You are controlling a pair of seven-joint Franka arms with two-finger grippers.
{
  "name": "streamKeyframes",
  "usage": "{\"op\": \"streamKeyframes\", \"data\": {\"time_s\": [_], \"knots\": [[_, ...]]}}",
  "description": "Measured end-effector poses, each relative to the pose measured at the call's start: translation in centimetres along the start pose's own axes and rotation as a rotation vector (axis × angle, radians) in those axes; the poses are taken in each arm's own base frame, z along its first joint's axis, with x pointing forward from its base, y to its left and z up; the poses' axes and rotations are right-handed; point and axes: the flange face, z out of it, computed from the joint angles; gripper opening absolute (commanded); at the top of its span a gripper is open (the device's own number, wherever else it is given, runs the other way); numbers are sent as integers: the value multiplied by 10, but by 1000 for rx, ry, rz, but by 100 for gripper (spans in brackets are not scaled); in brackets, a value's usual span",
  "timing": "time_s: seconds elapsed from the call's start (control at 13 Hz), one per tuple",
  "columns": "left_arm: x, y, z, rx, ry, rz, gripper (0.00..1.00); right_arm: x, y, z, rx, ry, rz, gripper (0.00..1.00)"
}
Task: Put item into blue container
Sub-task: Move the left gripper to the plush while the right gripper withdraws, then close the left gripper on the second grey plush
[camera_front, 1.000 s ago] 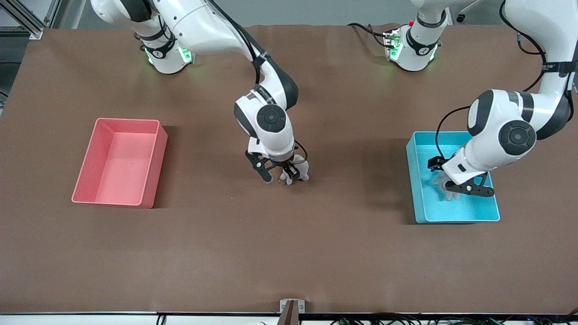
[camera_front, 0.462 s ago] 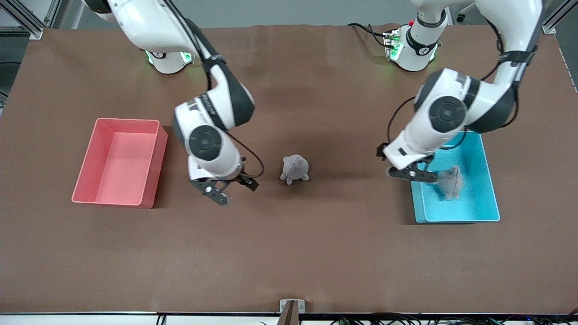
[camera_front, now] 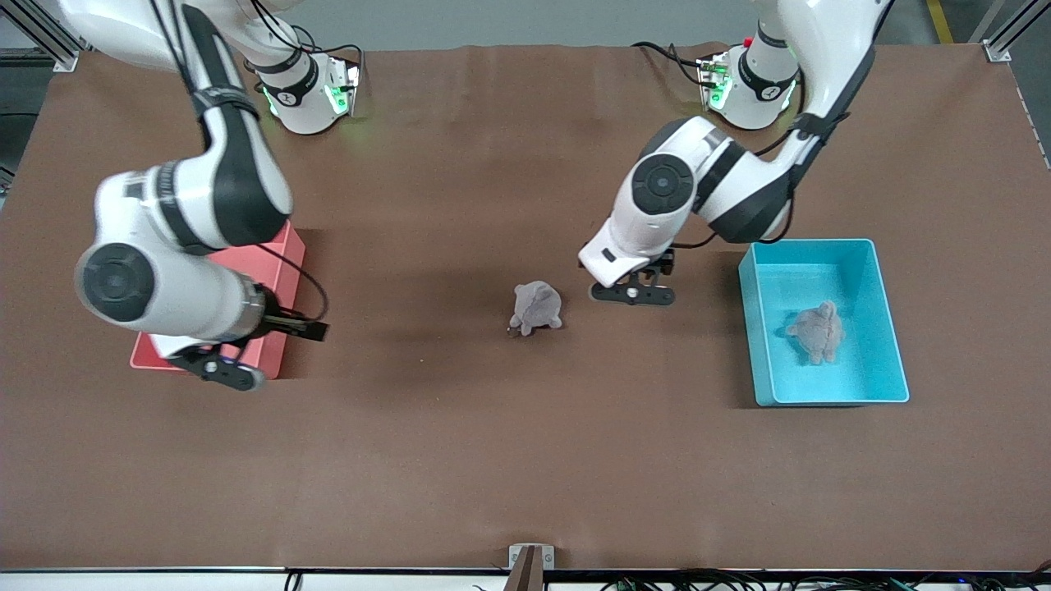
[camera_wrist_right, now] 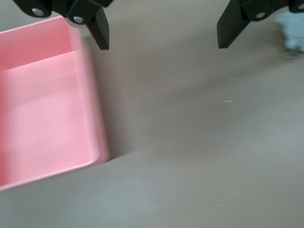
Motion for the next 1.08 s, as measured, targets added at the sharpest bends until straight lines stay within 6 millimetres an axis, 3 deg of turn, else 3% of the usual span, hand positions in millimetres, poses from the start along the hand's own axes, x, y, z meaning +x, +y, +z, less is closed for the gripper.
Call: {"op": "streamKeyframes", "data": {"time_s": [0.31,0.62,0.85,1.08], "knots": [[-25,47,43,-6,-37,-20,100,9,89,-30,-30,-11,-149,100],[-35,73,79,-10,-10,-32,100,18,186,-49,4,-18,-166,100],[-30,85,95,-37,9,-30,100,16,218,-54,15,-33,-153,100],[-13,93,94,-48,40,-46,100,14,223,-65,19,-16,-146,100]]}}
